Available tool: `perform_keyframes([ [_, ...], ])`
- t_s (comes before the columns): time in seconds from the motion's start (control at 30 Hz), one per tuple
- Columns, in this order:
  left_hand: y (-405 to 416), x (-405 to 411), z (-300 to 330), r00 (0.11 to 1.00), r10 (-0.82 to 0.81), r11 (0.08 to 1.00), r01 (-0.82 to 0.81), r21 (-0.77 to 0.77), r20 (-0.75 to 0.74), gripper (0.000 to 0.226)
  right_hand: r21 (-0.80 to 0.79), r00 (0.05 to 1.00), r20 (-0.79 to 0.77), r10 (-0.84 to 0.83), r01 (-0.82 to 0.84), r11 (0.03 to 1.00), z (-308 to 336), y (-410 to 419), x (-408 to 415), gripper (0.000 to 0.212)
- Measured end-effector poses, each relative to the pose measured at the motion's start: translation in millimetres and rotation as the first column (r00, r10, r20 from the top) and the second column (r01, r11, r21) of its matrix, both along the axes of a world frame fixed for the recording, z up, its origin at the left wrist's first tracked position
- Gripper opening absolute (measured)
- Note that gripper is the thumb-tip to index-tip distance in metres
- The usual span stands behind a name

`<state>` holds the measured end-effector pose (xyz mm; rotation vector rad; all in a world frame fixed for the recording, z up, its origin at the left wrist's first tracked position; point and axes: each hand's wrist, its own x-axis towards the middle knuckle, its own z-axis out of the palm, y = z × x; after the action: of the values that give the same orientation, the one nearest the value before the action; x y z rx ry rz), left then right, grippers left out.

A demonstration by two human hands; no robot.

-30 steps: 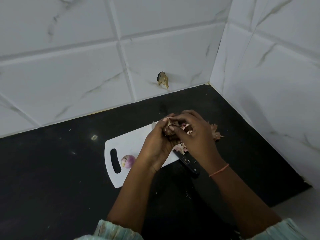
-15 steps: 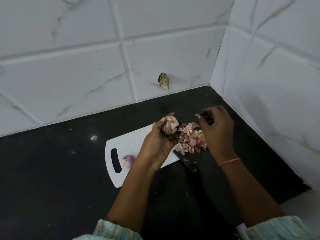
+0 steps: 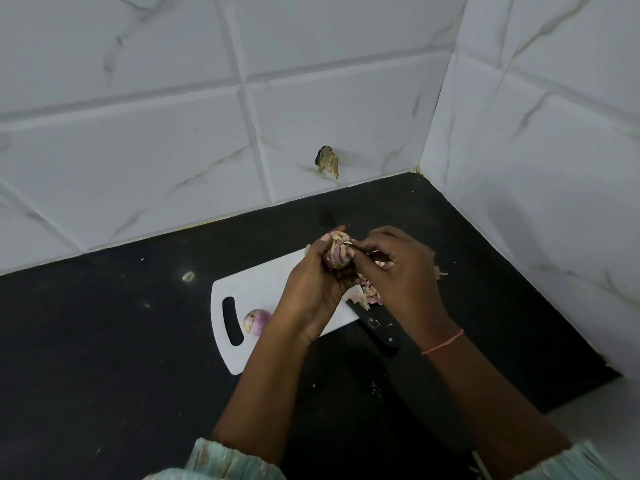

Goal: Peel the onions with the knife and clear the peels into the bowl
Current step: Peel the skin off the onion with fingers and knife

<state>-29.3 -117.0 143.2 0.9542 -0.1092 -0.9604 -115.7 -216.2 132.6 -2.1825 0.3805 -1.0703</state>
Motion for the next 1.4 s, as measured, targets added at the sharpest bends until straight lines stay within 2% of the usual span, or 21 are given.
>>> perform_keyframes([
  [0.33, 3.1, 0.6, -0.1, 0.999, -0.038, 0.999, 0.039, -0.022, 0.031, 0.033, -0.022, 1.0, -0.003, -0.01, 0.01, 1.0, -0.2, -0.2, 5.2, 0.005],
  [0.5, 5.4, 1.9, 0.6, 0.997, -0.076, 0.997, 0.077, -0.029, 0.021, 0.036, 0.03, 0.994, -0.108, -0.025, 0.028, 0.999, -2.7, -3.4, 9.3, 0.004],
  [0.63, 4.6, 1.4, 0.0, 0.997, -0.08, 0.997, 0.08, -0.023, 0.014, 0.037, 0.252, 0.993, -0.041, -0.109, 0.116, 0.961, -0.8, -5.4, 5.7, 0.018],
  [0.73, 3.9, 2.7, 0.0, 0.997, -0.074, 0.997, 0.074, -0.029, 0.01, 0.037, 0.25, 0.989, 0.005, -0.147, 0.142, 0.958, -0.3, -6.5, 1.8, 0.02],
  [0.83, 2.3, 3.6, -1.2, 0.998, -0.065, 0.997, 0.065, -0.034, 0.006, 0.035, 0.342, 0.998, -0.022, -0.06, 0.064, 0.938, -0.9, -5.8, 2.5, 0.024],
  [0.9, 1.6, 2.6, -0.8, 0.998, -0.057, 0.998, 0.057, -0.038, -0.002, 0.034, 0.39, 0.998, -0.046, 0.036, -0.015, 0.921, 1.2, -2.2, 3.1, 0.019],
  [0.97, 2.1, 1.7, 0.1, 0.999, -0.051, 0.998, 0.05, -0.048, -0.009, 0.035, 0.324, 0.994, -0.065, 0.092, -0.066, 0.944, 1.7, 1.3, 3.0, 0.015],
  [1.07, 2.6, 1.6, 0.1, 0.999, -0.034, 0.998, 0.033, -0.053, -0.009, 0.036, 0.176, 0.997, -0.065, 0.044, -0.032, 0.984, 0.2, 3.7, 3.0, 0.015],
  [1.23, 2.5, 2.0, -1.8, 0.999, -0.012, 1.0, 0.011, 0.004, 0.035, 0.032, 0.044, 1.0, -0.029, 0.01, -0.009, 0.999, -0.1, 1.1, 3.7, 0.003],
  [1.4, 2.9, 3.0, -2.6, 0.997, -0.016, 0.998, 0.011, 0.06, 0.074, 0.032, -0.106, 0.985, -0.171, 0.027, -0.046, 0.993, -4.1, 0.5, 7.1, 0.005],
])
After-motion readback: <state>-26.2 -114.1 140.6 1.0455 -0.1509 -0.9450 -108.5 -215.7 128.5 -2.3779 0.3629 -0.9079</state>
